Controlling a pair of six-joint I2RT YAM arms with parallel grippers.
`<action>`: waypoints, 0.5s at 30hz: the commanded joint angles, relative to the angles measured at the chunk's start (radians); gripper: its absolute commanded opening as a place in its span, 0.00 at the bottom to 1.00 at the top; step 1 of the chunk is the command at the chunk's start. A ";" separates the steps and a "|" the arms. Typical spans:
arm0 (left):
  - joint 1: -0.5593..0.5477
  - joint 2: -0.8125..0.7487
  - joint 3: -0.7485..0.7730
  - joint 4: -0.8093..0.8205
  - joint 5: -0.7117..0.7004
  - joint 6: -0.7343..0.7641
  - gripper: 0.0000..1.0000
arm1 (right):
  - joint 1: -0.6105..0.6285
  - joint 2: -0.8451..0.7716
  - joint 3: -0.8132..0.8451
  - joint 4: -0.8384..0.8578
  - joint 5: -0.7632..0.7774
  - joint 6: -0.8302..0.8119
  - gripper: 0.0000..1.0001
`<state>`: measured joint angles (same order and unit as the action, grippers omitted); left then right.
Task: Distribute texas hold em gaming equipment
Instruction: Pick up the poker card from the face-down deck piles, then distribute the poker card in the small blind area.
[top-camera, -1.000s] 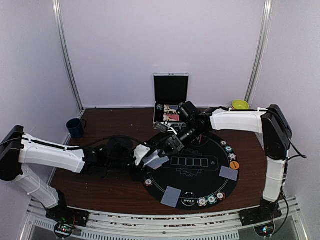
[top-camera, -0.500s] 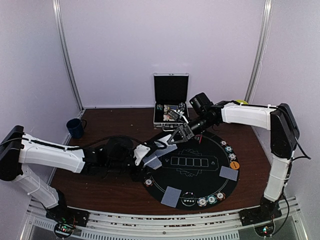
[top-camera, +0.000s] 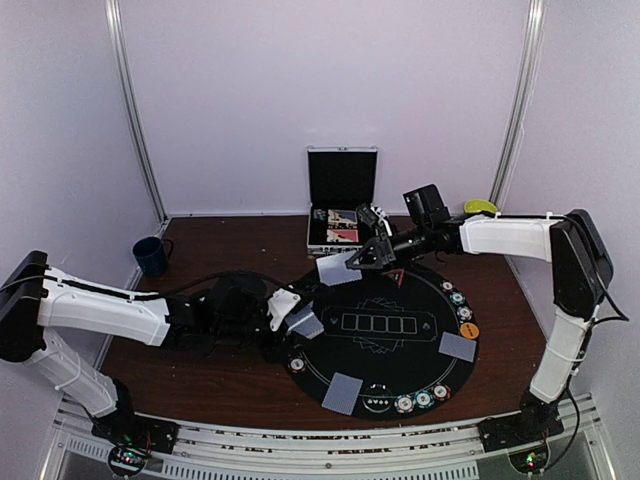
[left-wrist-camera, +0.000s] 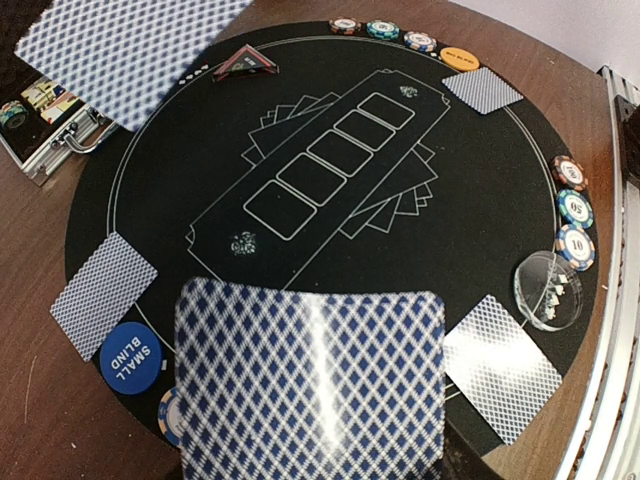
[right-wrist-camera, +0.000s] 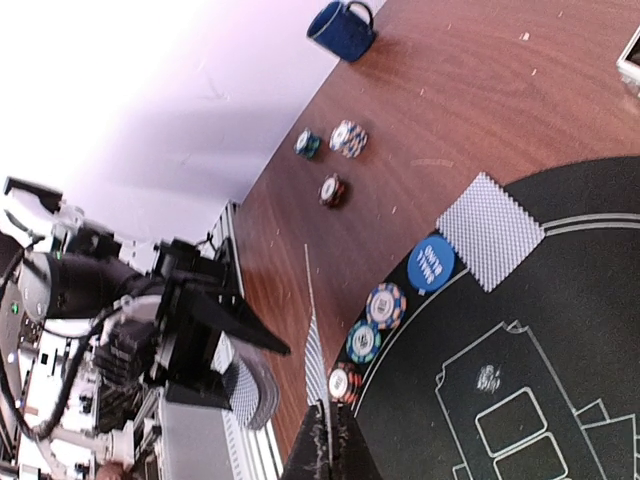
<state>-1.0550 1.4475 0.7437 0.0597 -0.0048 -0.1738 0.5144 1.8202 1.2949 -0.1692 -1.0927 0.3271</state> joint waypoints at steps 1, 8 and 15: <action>-0.003 0.011 0.019 0.054 -0.011 -0.003 0.53 | -0.005 0.030 0.019 0.183 0.098 0.113 0.00; -0.004 0.011 0.020 0.055 -0.006 -0.003 0.53 | 0.005 0.156 0.097 0.285 0.179 0.211 0.00; -0.003 0.011 0.021 0.055 0.000 -0.004 0.53 | 0.046 0.283 0.234 0.273 0.226 0.218 0.00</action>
<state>-1.0550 1.4494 0.7441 0.0597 -0.0051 -0.1738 0.5297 2.0567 1.4418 0.0708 -0.9150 0.5247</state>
